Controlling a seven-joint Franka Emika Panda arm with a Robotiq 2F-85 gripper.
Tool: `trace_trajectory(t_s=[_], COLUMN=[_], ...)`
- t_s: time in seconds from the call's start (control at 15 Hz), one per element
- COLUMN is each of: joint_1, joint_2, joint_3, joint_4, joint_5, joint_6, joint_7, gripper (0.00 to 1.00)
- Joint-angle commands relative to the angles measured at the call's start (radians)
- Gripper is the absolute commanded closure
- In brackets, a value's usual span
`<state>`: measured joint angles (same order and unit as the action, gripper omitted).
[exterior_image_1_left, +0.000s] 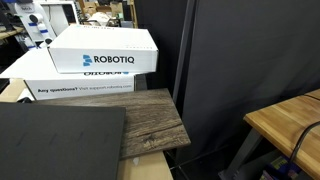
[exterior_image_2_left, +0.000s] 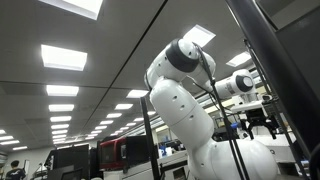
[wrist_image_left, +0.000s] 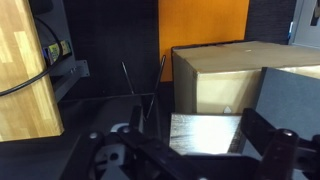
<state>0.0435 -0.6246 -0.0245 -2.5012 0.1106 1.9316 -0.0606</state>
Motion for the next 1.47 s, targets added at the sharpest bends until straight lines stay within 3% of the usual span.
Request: trace_trajectory(t_s=[0.0, 1.07, 1.13, 1.27, 1.33, 1.4], joint_1=[-0.003, 0.001, 0.001, 0.002, 0.001, 0.002], joint_2=[0.001, 0.0, 0.0, 0.0, 0.0, 0.0], joint_3=[0.003, -0.001, -0.001, -0.001, -0.001, -0.001], joint_4=[0.002, 0.0, 0.0, 0.0, 0.0, 0.0], joint_5=[0.006, 0.018, 0.019, 0.022, 0.019, 0.019], joint_6=[-0.003, 0.003, 0.004, 0.002, 0.003, 0.003], joint_7=[-0.006, -0.01, -0.011, -0.008, -0.011, -0.011], gripper=[0.0, 0.0, 0.25, 0.34, 0.09, 0.08])
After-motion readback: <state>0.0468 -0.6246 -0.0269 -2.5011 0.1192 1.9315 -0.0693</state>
